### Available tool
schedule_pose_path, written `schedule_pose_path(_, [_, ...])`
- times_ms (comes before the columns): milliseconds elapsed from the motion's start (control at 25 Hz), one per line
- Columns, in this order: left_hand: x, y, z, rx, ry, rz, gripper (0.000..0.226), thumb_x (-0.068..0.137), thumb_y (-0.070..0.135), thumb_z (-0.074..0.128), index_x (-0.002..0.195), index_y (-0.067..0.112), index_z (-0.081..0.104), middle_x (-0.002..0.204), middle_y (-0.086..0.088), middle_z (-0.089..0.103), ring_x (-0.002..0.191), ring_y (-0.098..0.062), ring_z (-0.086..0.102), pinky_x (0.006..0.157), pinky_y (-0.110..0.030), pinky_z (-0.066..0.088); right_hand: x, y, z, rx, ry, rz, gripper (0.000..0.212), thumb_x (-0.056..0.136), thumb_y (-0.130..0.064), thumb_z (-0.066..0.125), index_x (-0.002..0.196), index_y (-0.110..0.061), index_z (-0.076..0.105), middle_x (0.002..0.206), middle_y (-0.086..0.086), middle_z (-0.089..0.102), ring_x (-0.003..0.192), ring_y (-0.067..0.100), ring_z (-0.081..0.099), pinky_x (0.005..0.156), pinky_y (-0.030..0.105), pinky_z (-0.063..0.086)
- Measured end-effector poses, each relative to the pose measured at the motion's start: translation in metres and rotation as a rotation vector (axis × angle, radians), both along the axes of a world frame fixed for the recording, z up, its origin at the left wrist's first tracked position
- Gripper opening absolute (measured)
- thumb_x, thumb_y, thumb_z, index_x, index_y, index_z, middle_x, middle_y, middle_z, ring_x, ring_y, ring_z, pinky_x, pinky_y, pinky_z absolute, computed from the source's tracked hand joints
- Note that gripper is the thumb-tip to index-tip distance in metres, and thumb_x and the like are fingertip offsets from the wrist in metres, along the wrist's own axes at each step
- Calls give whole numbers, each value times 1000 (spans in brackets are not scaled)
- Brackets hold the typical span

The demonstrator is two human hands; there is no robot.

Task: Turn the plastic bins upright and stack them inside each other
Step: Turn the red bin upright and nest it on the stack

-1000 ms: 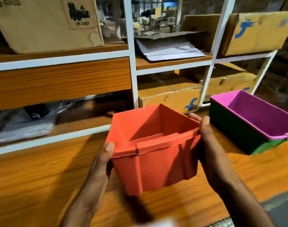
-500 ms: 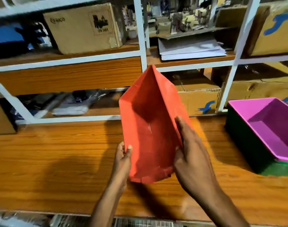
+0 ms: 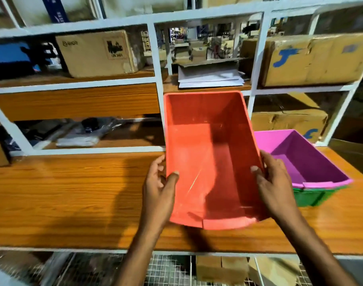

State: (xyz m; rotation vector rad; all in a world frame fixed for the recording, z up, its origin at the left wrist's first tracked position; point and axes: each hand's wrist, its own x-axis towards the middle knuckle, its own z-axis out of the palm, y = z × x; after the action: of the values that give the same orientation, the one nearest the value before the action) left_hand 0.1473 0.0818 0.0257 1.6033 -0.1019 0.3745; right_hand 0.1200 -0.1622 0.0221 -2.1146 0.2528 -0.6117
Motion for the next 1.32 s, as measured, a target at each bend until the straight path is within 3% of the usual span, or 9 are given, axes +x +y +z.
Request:
schedule_pose_path(120, [-10, -61, 50, 171, -64, -45, 58, 75, 28, 62, 134, 28, 57, 101, 12, 65, 90, -13, 67, 83, -34, 54, 18, -60, -8, 213, -7, 37, 41, 96, -21, 62, 136, -23, 60, 118, 4, 66, 115, 28, 62, 92, 40, 53])
schedule_pose_path(240, [-20, -121, 87, 442, -162, -77, 72, 74, 42, 60, 144, 28, 50, 104, 13, 54, 77, -12, 52, 78, -38, 53, 30, -108, -6, 485, 10, 89, 34, 99, 1, 57, 124, -21, 64, 103, -1, 71, 96, 25, 65, 76, 31, 51])
schedule_pose_path(320, [-19, -162, 109, 531, -183, -65, 62, 75, 43, 60, 135, 29, 56, 99, 10, 53, 71, -11, 50, 73, -39, 52, 35, -144, 0, 571, 32, 106, 34, 99, 3, 55, 122, -20, 65, 104, 1, 73, 89, 22, 65, 76, 31, 52])
schedule_pose_path(520, [14, -242, 125, 449, -86, -86, 47, 71, 33, 57, 116, 26, 68, 94, -6, 53, 80, -18, 54, 80, -44, 52, 51, -243, 27, 464, 9, 105, 35, 98, 5, 53, 119, -22, 65, 97, -2, 72, 69, 7, 69, 58, 18, 55])
schedule_pose_path(680, [51, -292, 101, 439, 33, -106, 52, 65, 28, 53, 111, 9, 68, 87, -9, 48, 78, -20, 50, 71, -36, 44, 62, -308, 51, 292, 38, 110, 45, 94, 7, 54, 120, -27, 68, 103, 8, 76, 76, 21, 70, 75, 35, 59])
schedule_pose_path(800, [74, -315, 70, 388, 123, -130, 54, 63, 25, 51, 107, -2, 64, 84, -12, 54, 76, -20, 52, 68, -38, 45, 72, -330, 54, 176, 79, 96, 51, 92, 9, 53, 122, -31, 65, 101, 9, 74, 71, 19, 69, 77, 41, 61])
schedule_pose_path(920, [87, -318, 40, 404, 206, -112, 47, 69, 26, 50, 110, 24, 72, 104, -20, 66, 87, -22, 65, 72, -34, 52, 87, -340, 46, 105, 120, 108, 57, 82, -5, 56, 123, -43, 64, 97, 9, 77, 75, 31, 75, 77, 56, 63])
schedule_pose_path(1080, [93, -321, 29, 339, 231, -106, 36, 83, 13, 53, 104, 41, 62, 106, -7, 61, 91, -23, 64, 79, -42, 57, 105, -344, 30, 35, 222, 110, 57, 86, -4, 54, 135, -31, 61, 99, 8, 77, 76, 30, 76, 71, 54, 64])
schedule_pose_path(1320, [106, -326, 31, 310, 236, -129, 50, 94, 2, 53, 139, 22, 59, 95, 6, 60, 87, -15, 63, 83, -37, 54, 126, -356, 16, -46, 309, 50, 67, 68, -21, 51, 134, -33, 61, 105, 10, 77, 83, 32, 76, 74, 52, 65])
